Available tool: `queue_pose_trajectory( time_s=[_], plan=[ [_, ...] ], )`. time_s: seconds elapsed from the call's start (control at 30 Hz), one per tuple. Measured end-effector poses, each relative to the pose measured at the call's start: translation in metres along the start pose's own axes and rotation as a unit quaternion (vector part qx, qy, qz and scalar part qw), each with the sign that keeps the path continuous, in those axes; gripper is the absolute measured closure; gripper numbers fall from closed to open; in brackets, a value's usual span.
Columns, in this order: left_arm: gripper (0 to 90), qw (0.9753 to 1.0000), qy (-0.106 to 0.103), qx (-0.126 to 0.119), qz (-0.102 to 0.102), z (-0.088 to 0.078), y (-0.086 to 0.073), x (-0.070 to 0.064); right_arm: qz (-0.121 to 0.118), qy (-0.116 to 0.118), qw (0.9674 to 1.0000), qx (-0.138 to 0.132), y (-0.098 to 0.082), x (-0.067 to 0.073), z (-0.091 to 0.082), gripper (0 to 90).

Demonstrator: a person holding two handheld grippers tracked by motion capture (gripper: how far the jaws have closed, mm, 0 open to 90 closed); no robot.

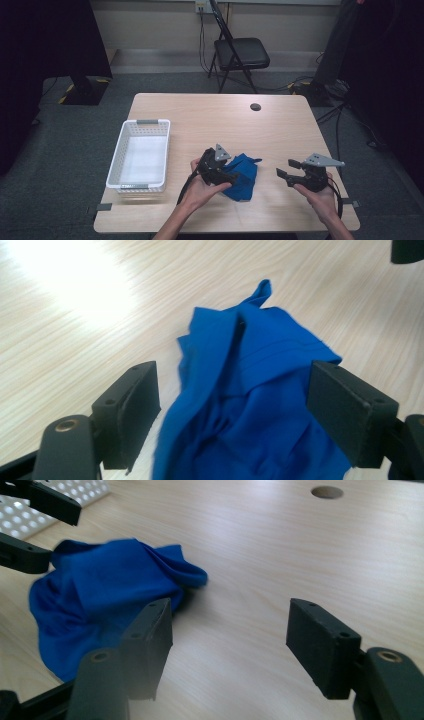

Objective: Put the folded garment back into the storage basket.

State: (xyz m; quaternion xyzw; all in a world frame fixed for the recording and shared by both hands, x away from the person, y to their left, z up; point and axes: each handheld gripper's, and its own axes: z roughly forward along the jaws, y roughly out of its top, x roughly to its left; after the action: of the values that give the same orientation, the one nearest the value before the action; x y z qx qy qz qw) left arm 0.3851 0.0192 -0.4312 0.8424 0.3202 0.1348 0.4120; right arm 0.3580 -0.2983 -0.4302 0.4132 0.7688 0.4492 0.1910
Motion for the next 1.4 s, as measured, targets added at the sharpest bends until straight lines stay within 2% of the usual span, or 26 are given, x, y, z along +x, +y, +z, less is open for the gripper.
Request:
queue_pose_trajectory(
  time_s=[0.07, 0.1, 0.2, 0.3, 0.33, 0.4, 0.43, 0.53, 0.6, 0.67, 0.77, 0.83, 0.87, 0.93, 1.0, 1.03, 1.23, 1.4],
  plan=[
    [20.7, 0.9999, 0.009, -0.005, -0.004, -0.004, -0.001, 0.004, -0.007, 0.005, 1.0000, 0.000, 0.003, 0.004, 0.002, 36.3],
    [21.4, 0.9999, 0.006, -0.007, -0.009, -0.005, -0.003, 0.006, -0.015, 0.010, 0.9998, 0.000, 0.005, 0.008, 0.005, 36.6],
    [27.1, 0.9999, 0.009, -0.008, -0.007, -0.008, -0.009, 0.010, -0.034, 0.031, 0.9989, -0.002, 0.011, 0.022, 0.012, 38.3],
    [36.4, 0.9999, 0.004, -0.005, -0.011, -0.005, -0.016, 0.015, -0.050, 0.050, 0.9974, -0.003, 0.014, 0.035, 0.024, 39.1],
    [44.3, 0.9999, 0.001, -0.002, -0.011, -0.003, -0.018, 0.016, -0.056, 0.062, 0.9965, -0.003, 0.014, 0.043, 0.034, 39.1],
    [44.5, 0.9997, -0.009, 0.008, -0.022, 0.003, -0.022, 0.020, -0.060, 0.064, 0.9961, 0.002, 0.014, 0.046, 0.039, 39.1],
    [47.6, 0.9996, -0.011, 0.010, -0.025, 0.004, -0.022, 0.022, -0.071, 0.066, 0.9952, 0.013, 0.014, 0.052, 0.047, 39.1],
    [53.2, 0.9993, -0.011, 0.015, -0.032, 0.007, -0.024, 0.026, -0.083, 0.080, 0.9931, 0.019, 0.013, 0.064, 0.060, 39.1],
    [53.4, 0.9988, -0.023, 0.018, -0.039, 0.010, -0.026, 0.029, -0.094, 0.085, 0.9916, 0.026, 0.011, 0.070, 0.066, 39.1],
    [52.9, 0.9986, -0.025, 0.026, -0.040, 0.013, -0.028, 0.030, -0.104, 0.086, 0.9903, 0.033, 0.008, 0.075, 0.074, 39.1],
    [51.8, 0.9983, -0.025, 0.033, -0.040, 0.017, -0.029, 0.030, -0.111, 0.081, 0.9897, 0.040, 0.004, 0.077, 0.081, 39.0],
    [57.4, 0.9981, -0.020, 0.040, -0.042, 0.020, -0.030, 0.029, -0.109, 0.076, 0.9903, 0.042, 0.002, 0.076, 0.084, 42.1],
    [64.2, 0.9981, -0.016, 0.045, -0.040, 0.021, -0.030, 0.029, -0.108, 0.074, 0.9904, 0.042, 0.000, 0.075, 0.085, 48.2],
    [74.2, 0.9980, -0.017, 0.045, -0.041, 0.021, -0.030, 0.028, -0.111, 0.065, 0.9909, 0.040, -0.002, 0.071, 0.085, 66.4],
    [77.2, 0.9983, -0.018, 0.039, -0.039, 0.018, -0.029, 0.028, -0.086, 0.064, 0.9936, 0.036, -0.002, 0.062, 0.084, 77.9],
    [78.4, 0.9984, -0.020, 0.035, -0.039, 0.016, -0.029, 0.028, -0.081, 0.063, 0.9940, 0.036, -0.002, 0.060, 0.084, 81.4],
    [80.9, 0.9982, -0.020, 0.020, -0.053, 0.007, -0.029, 0.034, -0.076, 0.048, 0.9955, 0.031, 0.001, 0.052, 0.073, 84.6],
    [81.3, 0.9979, -0.007, 0.011, -0.063, 0.002, -0.030, 0.038, -0.061, 0.037, 0.9971, 0.023, 0.003, 0.040, 0.061, 84.7]
  ],
)
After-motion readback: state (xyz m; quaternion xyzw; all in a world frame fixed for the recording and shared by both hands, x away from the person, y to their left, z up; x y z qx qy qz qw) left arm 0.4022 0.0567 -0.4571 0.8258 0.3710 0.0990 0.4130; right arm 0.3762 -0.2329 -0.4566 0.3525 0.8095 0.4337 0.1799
